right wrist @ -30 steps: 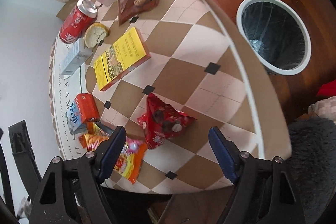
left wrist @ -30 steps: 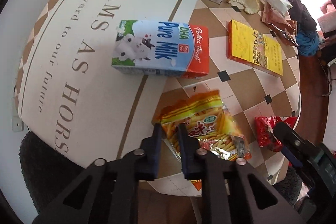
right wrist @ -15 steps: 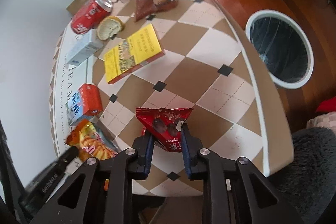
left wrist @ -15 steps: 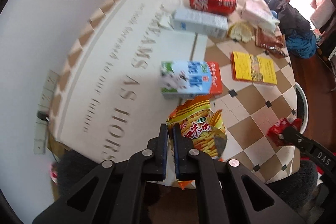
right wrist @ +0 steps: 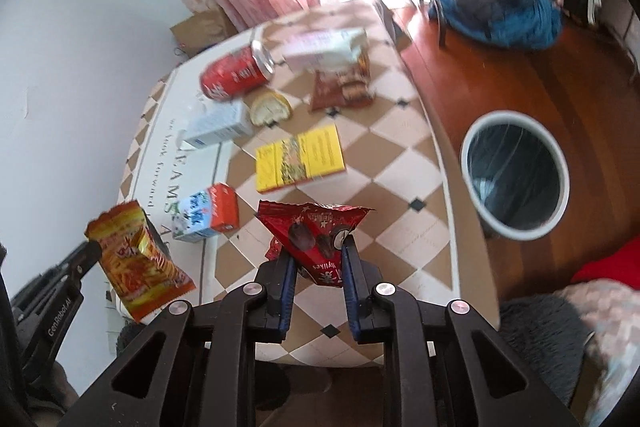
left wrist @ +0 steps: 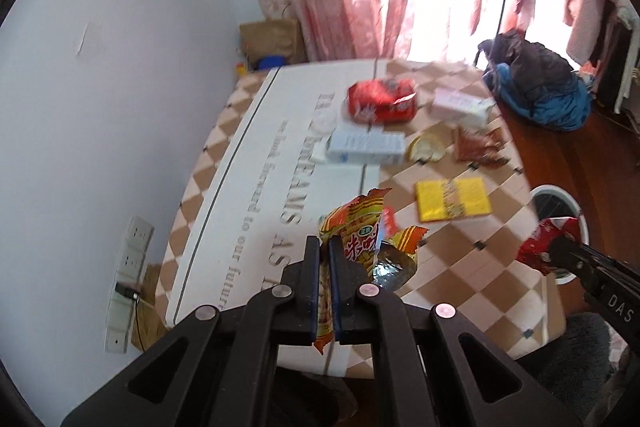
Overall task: Collect trash
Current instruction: 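Carry both items over the white bin and open both tools to drop them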
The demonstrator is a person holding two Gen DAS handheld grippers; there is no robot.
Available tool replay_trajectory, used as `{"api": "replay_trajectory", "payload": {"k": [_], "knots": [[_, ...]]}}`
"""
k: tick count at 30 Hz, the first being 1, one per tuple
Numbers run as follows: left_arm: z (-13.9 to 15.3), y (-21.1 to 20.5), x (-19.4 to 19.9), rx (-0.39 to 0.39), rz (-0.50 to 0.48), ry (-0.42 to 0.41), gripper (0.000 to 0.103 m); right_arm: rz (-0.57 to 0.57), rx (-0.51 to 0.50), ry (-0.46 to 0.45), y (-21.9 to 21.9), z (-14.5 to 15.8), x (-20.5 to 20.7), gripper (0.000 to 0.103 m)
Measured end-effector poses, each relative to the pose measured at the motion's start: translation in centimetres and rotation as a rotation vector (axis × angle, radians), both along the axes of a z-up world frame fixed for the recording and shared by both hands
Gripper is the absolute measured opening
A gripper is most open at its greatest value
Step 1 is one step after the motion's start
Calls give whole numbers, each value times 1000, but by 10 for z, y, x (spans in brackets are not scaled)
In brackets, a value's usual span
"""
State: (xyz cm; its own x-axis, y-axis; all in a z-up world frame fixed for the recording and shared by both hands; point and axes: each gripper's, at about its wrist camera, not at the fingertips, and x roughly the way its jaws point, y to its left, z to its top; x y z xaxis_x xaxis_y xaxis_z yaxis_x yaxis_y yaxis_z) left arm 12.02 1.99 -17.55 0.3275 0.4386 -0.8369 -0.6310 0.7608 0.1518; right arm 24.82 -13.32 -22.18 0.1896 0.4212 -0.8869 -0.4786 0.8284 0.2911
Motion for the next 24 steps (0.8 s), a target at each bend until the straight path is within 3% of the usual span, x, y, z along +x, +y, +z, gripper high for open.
{"api": "replay_trajectory", "payload": {"k": [7, 13, 19, 24], "knots": [[46, -28, 32, -2, -102, -97, 2, 11, 96, -59, -14, 42, 1, 21], [62, -62, 101, -69, -231, -148, 2, -33, 129, -121, -54, 78, 25, 21], [29, -111, 211, -247, -375, -135, 2, -132, 78, -165, -120, 83, 82, 21], [-27, -150, 292, -378, -441, -54, 2, -239, -7, -137, -185, 42, 148, 21]]}}
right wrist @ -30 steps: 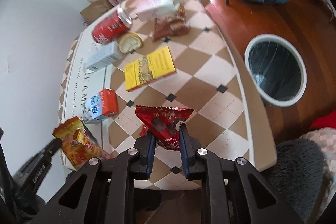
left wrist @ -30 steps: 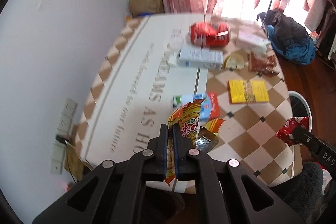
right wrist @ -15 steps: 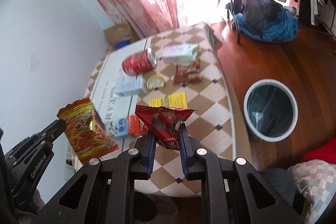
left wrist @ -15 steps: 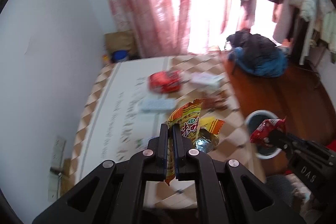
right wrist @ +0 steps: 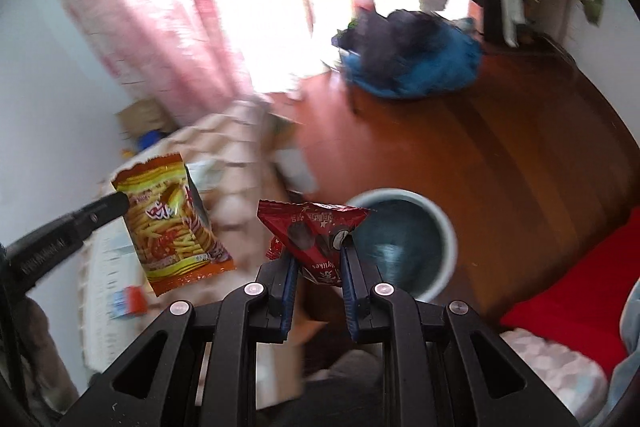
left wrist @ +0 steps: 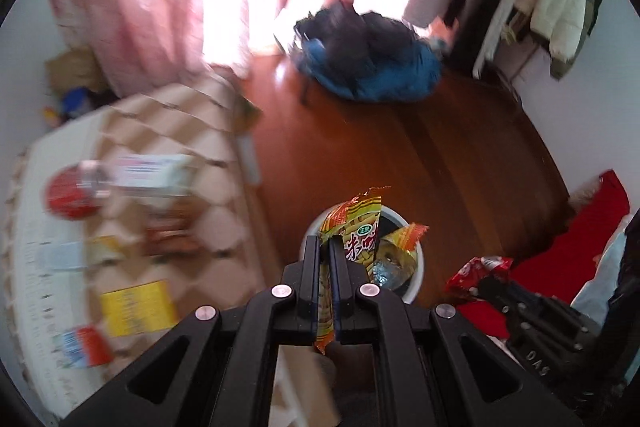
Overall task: Collect trash
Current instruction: 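Carry both items over the white bin and open both tools to drop them, then move both tools back over the table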
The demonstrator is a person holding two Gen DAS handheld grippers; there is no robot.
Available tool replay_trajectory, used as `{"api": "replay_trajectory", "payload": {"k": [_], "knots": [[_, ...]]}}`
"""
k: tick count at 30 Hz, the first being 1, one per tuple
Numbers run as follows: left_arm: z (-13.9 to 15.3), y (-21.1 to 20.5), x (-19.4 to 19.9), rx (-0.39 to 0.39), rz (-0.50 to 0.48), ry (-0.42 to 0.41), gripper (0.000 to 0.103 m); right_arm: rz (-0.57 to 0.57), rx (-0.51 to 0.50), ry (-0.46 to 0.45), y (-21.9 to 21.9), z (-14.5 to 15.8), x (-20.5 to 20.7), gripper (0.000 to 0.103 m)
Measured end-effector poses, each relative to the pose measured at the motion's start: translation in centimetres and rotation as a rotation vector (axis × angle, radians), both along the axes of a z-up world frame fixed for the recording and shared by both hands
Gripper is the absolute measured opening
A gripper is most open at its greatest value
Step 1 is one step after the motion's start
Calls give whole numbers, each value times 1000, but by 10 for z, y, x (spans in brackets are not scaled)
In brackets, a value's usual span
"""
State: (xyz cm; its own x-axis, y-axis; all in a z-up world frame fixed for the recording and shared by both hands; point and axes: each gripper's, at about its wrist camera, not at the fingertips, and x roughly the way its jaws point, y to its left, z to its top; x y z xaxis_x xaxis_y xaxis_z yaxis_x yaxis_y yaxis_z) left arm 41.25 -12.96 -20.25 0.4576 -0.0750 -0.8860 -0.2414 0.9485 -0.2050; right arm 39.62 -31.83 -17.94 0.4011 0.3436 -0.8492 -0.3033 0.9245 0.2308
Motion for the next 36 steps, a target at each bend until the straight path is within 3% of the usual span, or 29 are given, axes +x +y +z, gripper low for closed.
{"api": "replay_trajectory", "payload": {"k": [6, 11, 14, 15, 16, 17, 18, 20, 22, 23, 24, 26, 30, 32, 36], "knots": [[-84, -31, 66, -81, -60, 143, 3, -94, -38, 154, -58, -90, 66, 21], [-143, -42, 105, -127, -72, 256, 5, -118, -51, 268, -76, -166, 96, 21], [-166, -45, 116, -108, -84, 310, 10, -124, -48, 331, -80, -205, 104, 21], [-173, -44, 118, -104, -85, 325, 20, -127, -44, 358, -81, -222, 109, 21], [-178, -44, 119, -103, -82, 339, 42, -127, -46, 371, -82, -231, 110, 21], [-180, -44, 117, -98, -78, 345, 57, -121, -52, 397, -81, -245, 112, 21], [-182, -43, 116, -87, -69, 348, 81, -124, -55, 415, -81, -255, 114, 22], [-180, -43, 110, -63, -61, 344, 85, -125, -58, 445, -81, -273, 116, 29], [-178, -41, 104, -29, -58, 351, 87, -140, -69, 466, -82, -284, 118, 45], [-178, -41, 100, -1, -56, 349, 89, -144, -62, 471, -81, -286, 119, 63], [-178, -41, 95, 22, -56, 347, 95, -151, -62, 470, -82, -287, 118, 70], [-175, -41, 88, 59, -57, 343, 96, -145, -70, 462, -81, -287, 119, 71], [-169, -39, 73, 117, -56, 339, 97, -129, -104, 443, -80, -279, 114, 97], [-164, -39, 65, 127, -54, 335, 97, -119, -138, 431, -77, -272, 112, 103], [-155, -44, 57, 138, -57, 321, 97, -98, -215, 398, -73, -260, 104, 103]]}}
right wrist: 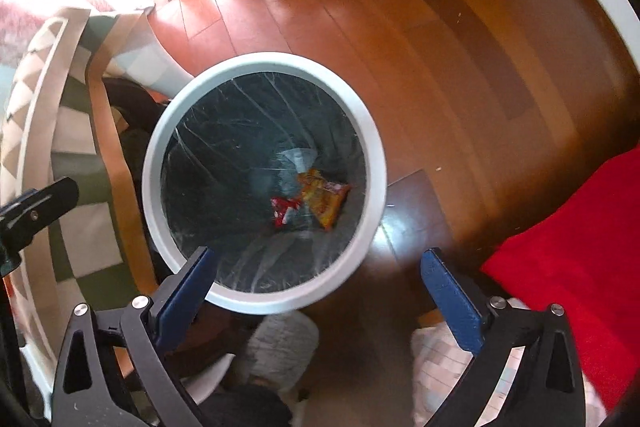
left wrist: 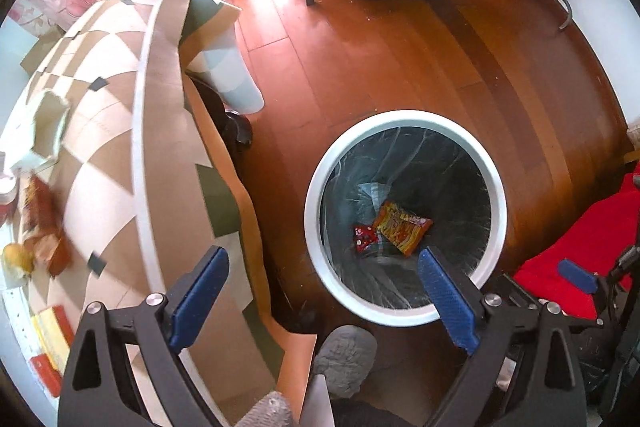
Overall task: Collect trash
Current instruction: 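Move both tools back over the table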
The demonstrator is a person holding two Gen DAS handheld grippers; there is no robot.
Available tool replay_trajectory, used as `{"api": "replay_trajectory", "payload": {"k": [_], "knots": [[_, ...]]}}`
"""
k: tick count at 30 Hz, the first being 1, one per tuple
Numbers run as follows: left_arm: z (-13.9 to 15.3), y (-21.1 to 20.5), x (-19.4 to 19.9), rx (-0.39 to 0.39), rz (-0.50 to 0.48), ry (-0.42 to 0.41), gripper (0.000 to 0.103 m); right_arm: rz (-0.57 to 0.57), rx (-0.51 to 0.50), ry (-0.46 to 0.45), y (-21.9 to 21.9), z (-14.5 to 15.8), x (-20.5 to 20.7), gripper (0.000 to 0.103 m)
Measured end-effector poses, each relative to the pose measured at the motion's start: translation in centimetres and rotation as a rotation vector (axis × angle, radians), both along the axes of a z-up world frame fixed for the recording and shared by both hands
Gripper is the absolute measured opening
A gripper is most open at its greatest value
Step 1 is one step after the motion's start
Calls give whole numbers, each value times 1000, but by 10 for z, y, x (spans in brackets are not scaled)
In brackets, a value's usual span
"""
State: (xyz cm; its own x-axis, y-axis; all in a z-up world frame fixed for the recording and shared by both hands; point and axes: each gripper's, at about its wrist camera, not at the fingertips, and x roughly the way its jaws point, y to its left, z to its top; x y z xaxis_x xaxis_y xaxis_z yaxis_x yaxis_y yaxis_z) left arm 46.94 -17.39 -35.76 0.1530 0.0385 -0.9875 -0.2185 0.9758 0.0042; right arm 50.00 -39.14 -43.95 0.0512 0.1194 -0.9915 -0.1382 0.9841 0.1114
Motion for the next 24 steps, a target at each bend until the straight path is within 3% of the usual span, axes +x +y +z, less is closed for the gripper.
{"api": "replay_trajectory", "payload": {"k": [10, 24], "knots": [[58, -10, -27, 17, -11, -80, 97, -20, -38, -75, -6, 50, -17, 103], [173, 2, -95, 21, 9, -271, 97, -37, -4, -257, -12, 187, -66, 103]]}}
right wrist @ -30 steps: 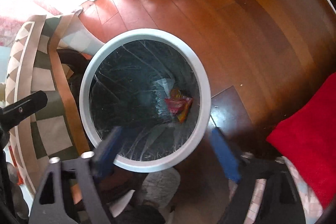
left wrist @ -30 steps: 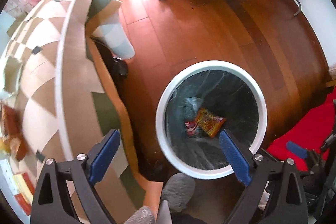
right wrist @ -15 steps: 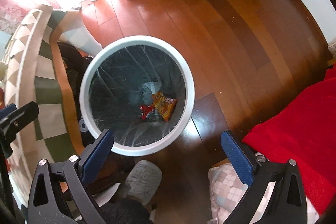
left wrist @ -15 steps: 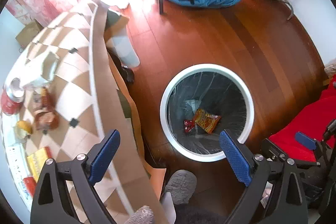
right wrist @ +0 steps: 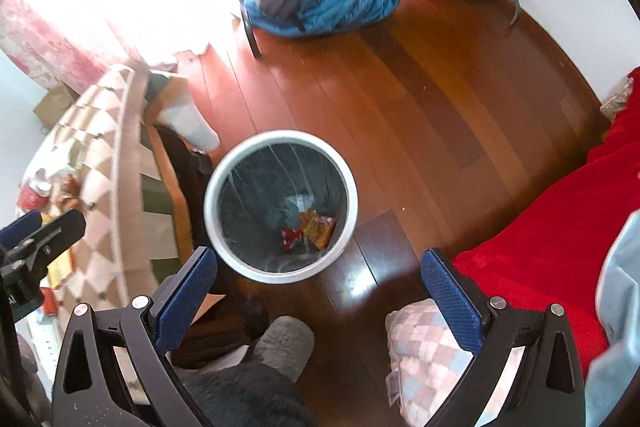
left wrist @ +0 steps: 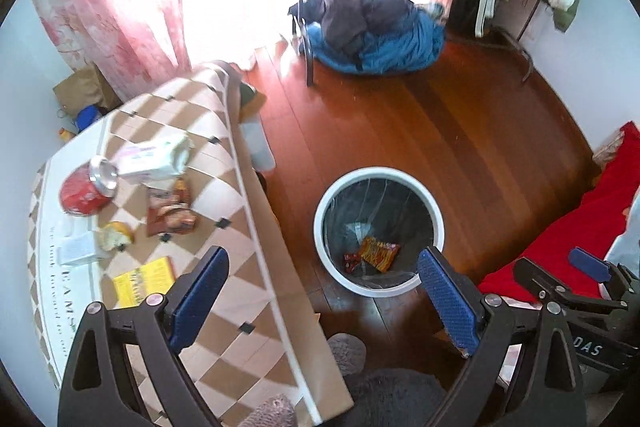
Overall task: Collect trash
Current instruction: 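Move both tools back over the table, then grasp the Pure Milk carton with the left tool while the right tool grasps the yellow cigarette box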
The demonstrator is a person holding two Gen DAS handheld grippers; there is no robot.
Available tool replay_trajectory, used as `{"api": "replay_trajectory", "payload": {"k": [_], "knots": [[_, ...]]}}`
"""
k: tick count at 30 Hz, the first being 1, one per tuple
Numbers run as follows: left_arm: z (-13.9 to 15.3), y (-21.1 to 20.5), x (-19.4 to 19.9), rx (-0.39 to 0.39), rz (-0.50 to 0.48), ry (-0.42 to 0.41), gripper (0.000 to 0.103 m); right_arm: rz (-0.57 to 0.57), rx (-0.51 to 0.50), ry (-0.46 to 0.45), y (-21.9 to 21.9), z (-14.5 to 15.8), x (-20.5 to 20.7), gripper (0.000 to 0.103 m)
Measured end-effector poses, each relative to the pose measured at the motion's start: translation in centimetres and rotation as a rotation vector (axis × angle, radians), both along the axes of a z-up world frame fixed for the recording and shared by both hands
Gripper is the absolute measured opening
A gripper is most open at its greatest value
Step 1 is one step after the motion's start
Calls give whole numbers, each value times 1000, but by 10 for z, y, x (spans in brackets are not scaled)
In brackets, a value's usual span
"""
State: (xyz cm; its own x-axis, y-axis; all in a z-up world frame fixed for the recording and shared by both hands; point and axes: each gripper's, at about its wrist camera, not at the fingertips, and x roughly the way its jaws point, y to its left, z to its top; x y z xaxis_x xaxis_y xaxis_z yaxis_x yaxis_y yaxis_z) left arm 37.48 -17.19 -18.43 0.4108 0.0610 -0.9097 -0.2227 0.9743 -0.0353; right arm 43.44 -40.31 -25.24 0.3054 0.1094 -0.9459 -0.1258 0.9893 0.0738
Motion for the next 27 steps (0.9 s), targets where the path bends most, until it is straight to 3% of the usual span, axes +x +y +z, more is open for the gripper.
{"api": "replay_trajectory", "payload": {"k": [9, 14, 17, 23, 27], "knots": [[57, 56, -65, -13, 113, -85, 97, 30, 120, -84, 35, 87, -43, 103], [37, 128, -123, 22, 302, -45, 97, 222, 155, -52, 108, 102, -65, 103], [-7, 180, -163, 26, 434, 57, 97, 405, 79, -19, 176, 84, -74, 103], [-76, 242, -215, 32, 628, 189, 97, 816, -151, 110, 324, 0, -96, 103], [-89, 260, -232, 36, 643, 209, 97, 990, -306, 165, 394, -59, -99, 103]]}}
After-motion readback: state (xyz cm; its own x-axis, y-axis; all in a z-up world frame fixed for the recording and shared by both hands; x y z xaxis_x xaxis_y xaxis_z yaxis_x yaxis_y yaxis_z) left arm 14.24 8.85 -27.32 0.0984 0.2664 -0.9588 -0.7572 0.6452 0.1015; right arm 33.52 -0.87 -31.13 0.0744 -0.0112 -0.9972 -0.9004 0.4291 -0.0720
